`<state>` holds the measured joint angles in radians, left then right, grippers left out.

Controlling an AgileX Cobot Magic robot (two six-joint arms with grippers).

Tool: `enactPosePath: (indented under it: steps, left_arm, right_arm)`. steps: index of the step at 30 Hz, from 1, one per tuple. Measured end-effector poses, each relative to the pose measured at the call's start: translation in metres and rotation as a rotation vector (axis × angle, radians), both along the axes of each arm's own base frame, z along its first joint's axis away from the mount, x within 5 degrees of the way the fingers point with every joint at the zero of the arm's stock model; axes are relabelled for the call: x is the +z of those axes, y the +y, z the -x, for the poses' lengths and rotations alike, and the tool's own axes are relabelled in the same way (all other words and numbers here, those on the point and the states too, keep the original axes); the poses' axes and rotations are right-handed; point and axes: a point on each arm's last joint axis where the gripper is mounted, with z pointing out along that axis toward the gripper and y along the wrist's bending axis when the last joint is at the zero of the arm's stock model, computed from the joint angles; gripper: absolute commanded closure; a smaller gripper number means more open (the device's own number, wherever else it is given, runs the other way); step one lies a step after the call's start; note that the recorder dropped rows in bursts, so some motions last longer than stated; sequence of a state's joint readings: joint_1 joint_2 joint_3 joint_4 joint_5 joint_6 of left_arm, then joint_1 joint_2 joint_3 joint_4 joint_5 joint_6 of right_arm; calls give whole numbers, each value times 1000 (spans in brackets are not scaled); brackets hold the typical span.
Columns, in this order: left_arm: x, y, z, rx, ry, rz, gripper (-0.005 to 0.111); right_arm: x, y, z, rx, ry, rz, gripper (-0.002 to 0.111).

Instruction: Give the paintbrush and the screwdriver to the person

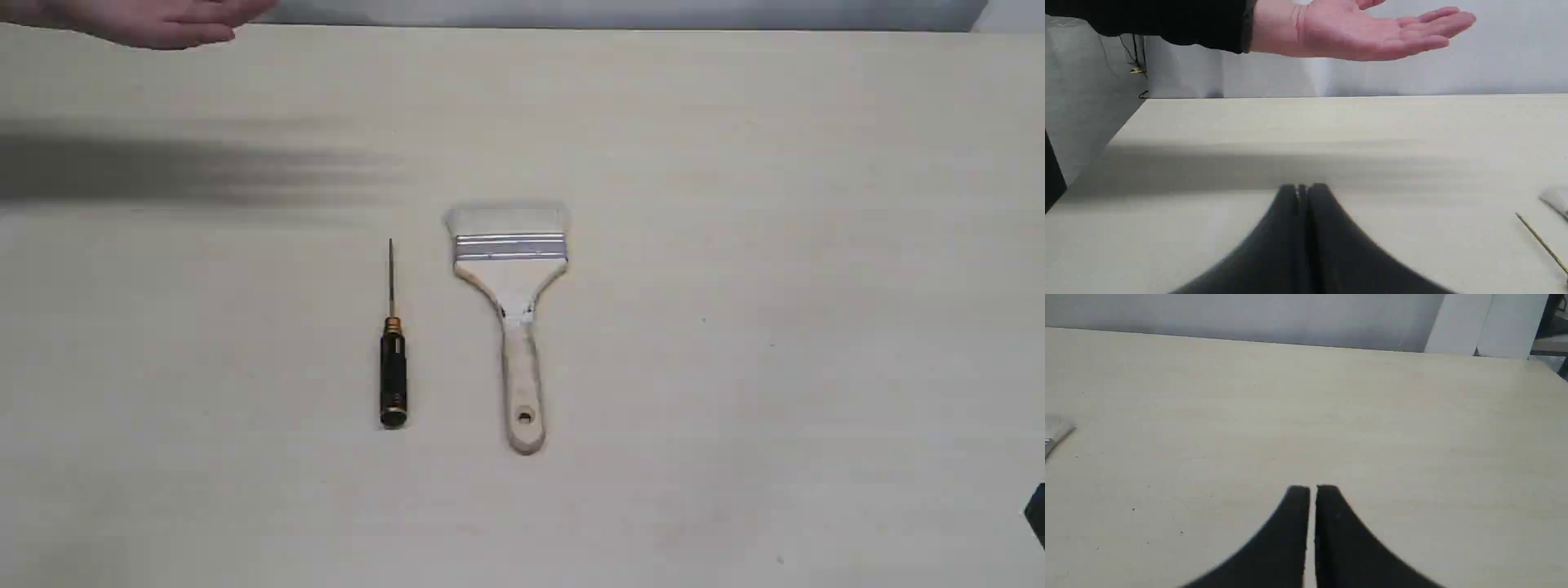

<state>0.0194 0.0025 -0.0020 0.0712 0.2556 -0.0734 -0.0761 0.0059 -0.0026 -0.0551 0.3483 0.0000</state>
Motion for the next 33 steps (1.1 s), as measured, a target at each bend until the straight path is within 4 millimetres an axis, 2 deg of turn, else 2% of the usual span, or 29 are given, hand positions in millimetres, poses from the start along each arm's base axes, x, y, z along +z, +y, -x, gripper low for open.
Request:
enactPosePath:
  steps: [20,33]
  left_arm:
    - [0,0,0,0,0,0,107]
    - [0,0,0,0,0,0,107]
  right_arm:
    - [0,0,0,0,0,2,104]
    - [0,0,0,15,6,63,104]
